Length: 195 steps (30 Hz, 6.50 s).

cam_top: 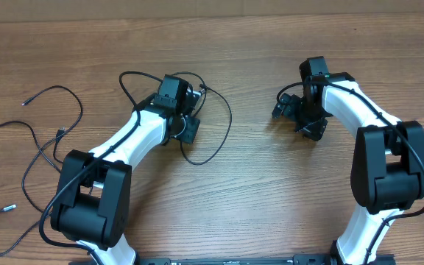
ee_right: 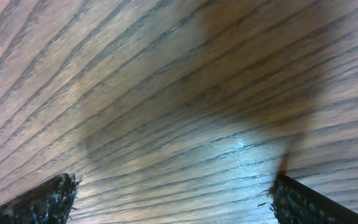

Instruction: Untangle cables

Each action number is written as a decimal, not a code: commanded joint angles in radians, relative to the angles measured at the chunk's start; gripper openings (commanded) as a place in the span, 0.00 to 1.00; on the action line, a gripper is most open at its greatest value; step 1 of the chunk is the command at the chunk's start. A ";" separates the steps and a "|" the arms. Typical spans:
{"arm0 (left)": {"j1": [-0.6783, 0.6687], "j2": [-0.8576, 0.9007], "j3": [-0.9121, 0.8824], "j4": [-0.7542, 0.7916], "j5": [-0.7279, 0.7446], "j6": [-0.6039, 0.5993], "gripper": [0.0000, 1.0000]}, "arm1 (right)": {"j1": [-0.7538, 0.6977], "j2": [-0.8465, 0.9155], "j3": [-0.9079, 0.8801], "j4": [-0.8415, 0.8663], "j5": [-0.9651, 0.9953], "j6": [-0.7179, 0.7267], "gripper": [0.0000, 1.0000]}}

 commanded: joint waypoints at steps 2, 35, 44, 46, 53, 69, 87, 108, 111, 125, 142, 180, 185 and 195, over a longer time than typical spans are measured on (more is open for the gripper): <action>0.001 0.060 -0.014 0.013 0.011 -0.003 0.50 | 0.005 -0.006 -0.026 0.013 0.002 -0.004 1.00; 0.561 -0.048 0.892 -0.093 -0.490 -0.069 0.04 | 0.005 -0.006 -0.026 0.005 0.026 -0.035 1.00; 0.806 -0.043 0.887 -0.117 -0.223 -0.235 0.22 | 0.005 -0.006 -0.026 0.014 0.032 -0.035 1.00; 0.809 -0.027 0.887 -0.128 -0.153 -0.230 0.20 | 0.005 -0.006 -0.026 0.020 0.032 -0.035 1.00; 0.728 0.051 0.887 -0.148 -0.141 -0.203 0.15 | 0.005 -0.006 -0.026 0.009 0.032 -0.035 1.00; 0.364 -0.067 0.900 -0.421 -0.164 -0.111 0.57 | 0.005 -0.157 0.072 -0.113 0.031 -0.174 0.93; 0.024 -0.077 0.898 -0.563 -0.082 -0.156 1.00 | 0.002 -0.719 0.738 -0.698 0.032 -0.276 1.00; 0.025 -0.077 0.898 -0.563 -0.085 -0.156 1.00 | 0.002 -0.941 0.734 -0.644 0.097 -0.277 1.00; 0.025 -0.077 0.899 -0.563 -0.085 -0.156 1.00 | 0.002 -0.976 0.723 -0.587 0.102 -0.275 1.00; 0.025 -0.077 0.898 -0.563 -0.085 -0.156 1.00 | 0.002 -1.348 -0.001 0.131 0.136 -0.273 1.00; 0.025 -0.077 0.899 -0.563 -0.085 -0.156 1.00 | 0.002 -1.727 -0.937 0.844 0.136 -0.205 1.00; 0.025 -0.077 0.899 -0.563 -0.085 -0.156 1.00 | 0.003 -2.008 -1.352 0.800 0.099 -0.163 1.00; 0.025 -0.077 0.899 -0.545 -0.093 -0.156 1.00 | 0.003 -2.008 -1.352 0.800 0.099 -0.163 1.00; 0.068 -0.089 0.898 -0.796 -0.111 -0.159 1.00 | 0.003 -2.008 -1.352 0.800 0.099 -0.163 1.00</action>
